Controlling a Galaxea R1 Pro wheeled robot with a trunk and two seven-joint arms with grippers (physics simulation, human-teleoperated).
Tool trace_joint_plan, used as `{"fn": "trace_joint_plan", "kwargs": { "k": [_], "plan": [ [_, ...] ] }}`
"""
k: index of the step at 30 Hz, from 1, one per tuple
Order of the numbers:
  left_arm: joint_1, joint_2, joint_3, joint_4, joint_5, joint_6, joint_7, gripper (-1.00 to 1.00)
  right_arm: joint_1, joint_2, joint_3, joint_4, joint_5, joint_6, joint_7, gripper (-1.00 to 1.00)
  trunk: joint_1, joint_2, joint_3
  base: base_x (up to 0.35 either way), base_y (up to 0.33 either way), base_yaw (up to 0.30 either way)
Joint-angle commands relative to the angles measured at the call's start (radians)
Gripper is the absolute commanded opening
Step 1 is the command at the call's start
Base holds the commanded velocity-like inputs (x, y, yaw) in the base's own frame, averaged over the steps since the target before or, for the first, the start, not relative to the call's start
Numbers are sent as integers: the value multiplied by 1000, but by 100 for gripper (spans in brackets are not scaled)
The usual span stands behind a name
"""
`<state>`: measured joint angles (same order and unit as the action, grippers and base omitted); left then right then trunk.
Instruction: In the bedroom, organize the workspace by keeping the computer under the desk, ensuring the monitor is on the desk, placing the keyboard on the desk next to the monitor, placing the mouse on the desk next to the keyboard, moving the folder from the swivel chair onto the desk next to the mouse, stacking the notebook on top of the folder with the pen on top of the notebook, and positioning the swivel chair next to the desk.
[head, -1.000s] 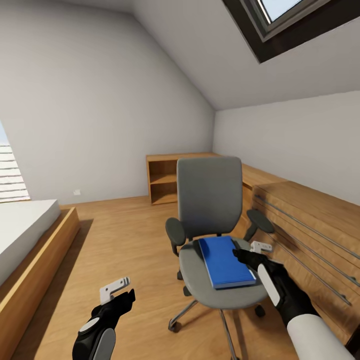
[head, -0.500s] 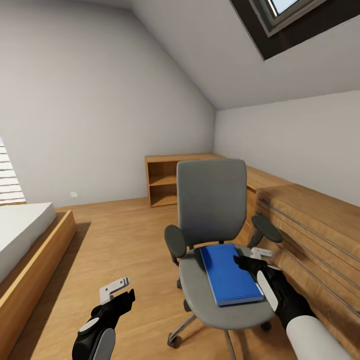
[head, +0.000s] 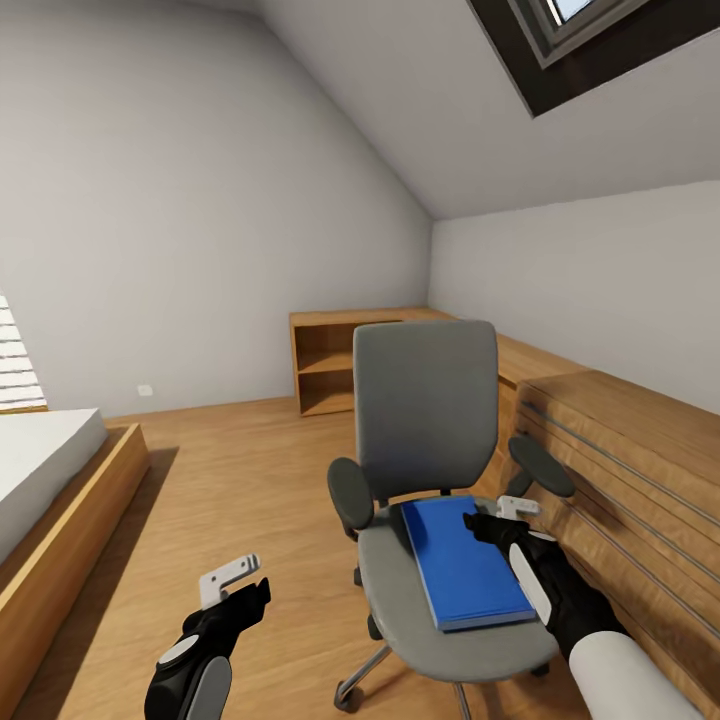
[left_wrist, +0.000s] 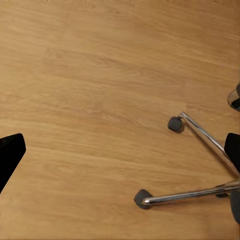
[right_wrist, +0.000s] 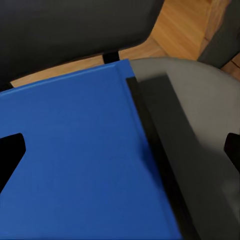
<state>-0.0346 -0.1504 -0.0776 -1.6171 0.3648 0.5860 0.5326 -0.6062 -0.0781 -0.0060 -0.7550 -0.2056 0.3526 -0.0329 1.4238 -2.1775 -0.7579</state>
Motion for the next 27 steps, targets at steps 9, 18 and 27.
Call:
{"fn": "trace_joint_plan", "kwargs": {
  "k": [9,18,27],
  "plan": [
    [-1,0,-2,-1,10,1,12,100,-1,4,7,4,-6,8,-7,100,19,-36,-17,3,0,0],
    [-1,0,-1,-1,11,1,12,100,-3,3,8,21,-5,8,-7,100,34,-64,-29,0,0,0],
    [-1,-1,-2,-1,11,1,12,100,-3,4,8,24,-5,9,-8,100,50,-92,-42,0,0,0]
  ]
}}
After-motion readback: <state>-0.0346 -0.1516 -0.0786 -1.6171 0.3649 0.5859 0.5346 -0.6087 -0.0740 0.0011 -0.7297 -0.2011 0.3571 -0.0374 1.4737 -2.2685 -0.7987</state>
